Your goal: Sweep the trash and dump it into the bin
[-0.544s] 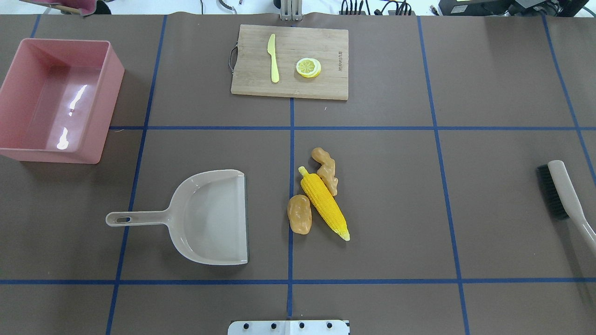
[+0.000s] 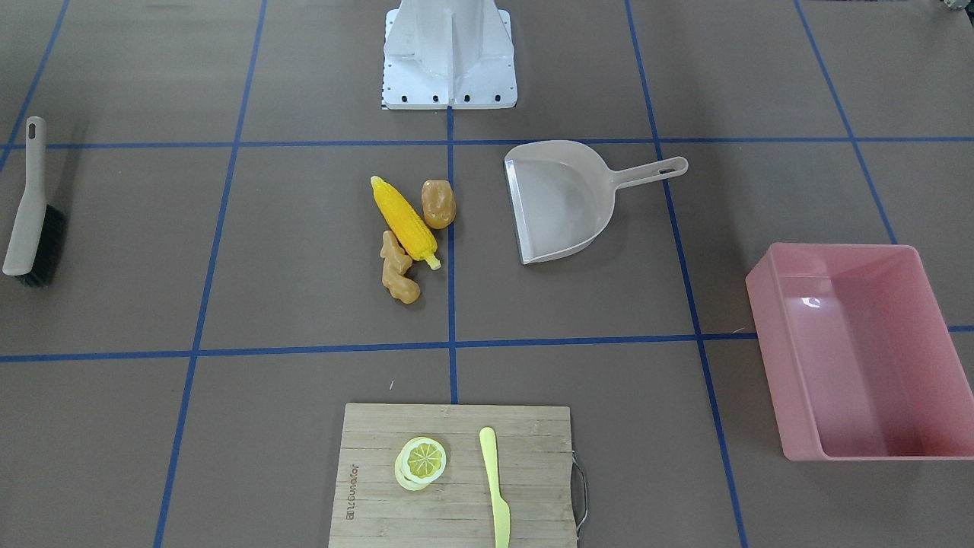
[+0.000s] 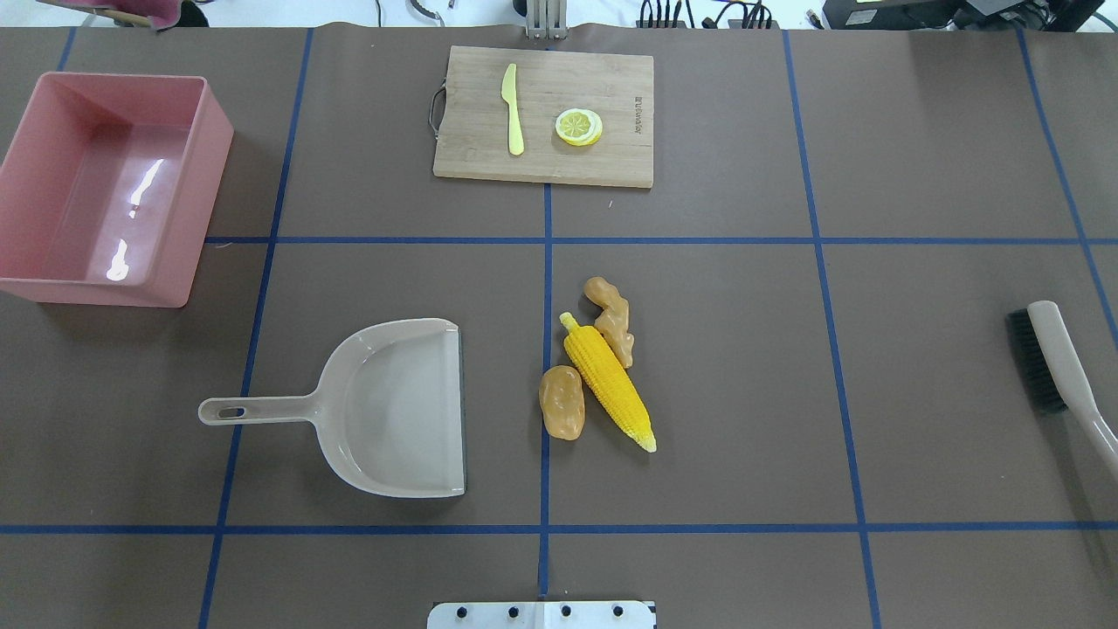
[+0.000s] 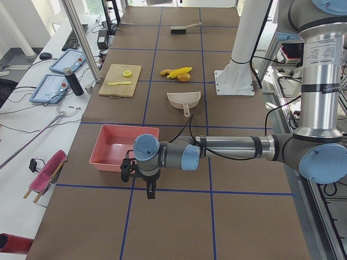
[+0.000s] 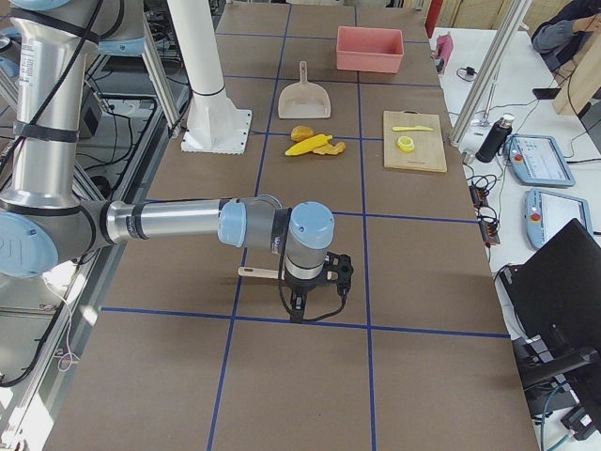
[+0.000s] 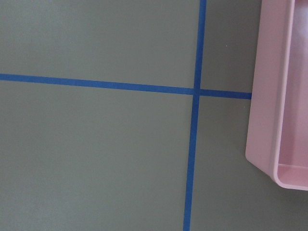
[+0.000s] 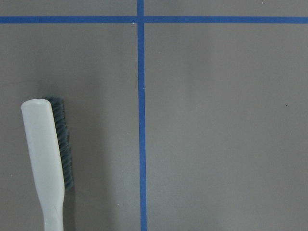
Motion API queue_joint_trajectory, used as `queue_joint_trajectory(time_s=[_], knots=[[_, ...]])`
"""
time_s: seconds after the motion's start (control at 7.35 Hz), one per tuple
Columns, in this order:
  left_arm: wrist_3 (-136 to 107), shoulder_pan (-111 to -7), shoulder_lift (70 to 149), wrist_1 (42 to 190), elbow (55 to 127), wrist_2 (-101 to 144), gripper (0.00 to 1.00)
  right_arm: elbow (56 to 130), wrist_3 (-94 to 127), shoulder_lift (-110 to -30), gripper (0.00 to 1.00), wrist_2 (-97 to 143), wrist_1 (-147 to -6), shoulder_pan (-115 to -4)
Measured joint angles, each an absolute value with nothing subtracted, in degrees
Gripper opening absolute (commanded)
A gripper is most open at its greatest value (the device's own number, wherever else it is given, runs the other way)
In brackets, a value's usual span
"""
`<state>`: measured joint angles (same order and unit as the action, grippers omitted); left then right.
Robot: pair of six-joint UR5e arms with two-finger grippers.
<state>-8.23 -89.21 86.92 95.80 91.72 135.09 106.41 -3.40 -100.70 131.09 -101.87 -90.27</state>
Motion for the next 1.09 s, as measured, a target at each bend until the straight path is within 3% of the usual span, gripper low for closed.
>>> queue_joint_trajectory(time_s=[1.09], knots=[[-8.46, -89.32, 87.0, 95.8, 92.01, 135.17, 0.98, 106.8, -3.19, -101.33, 1.0, 132.93, -101.61, -89.91]])
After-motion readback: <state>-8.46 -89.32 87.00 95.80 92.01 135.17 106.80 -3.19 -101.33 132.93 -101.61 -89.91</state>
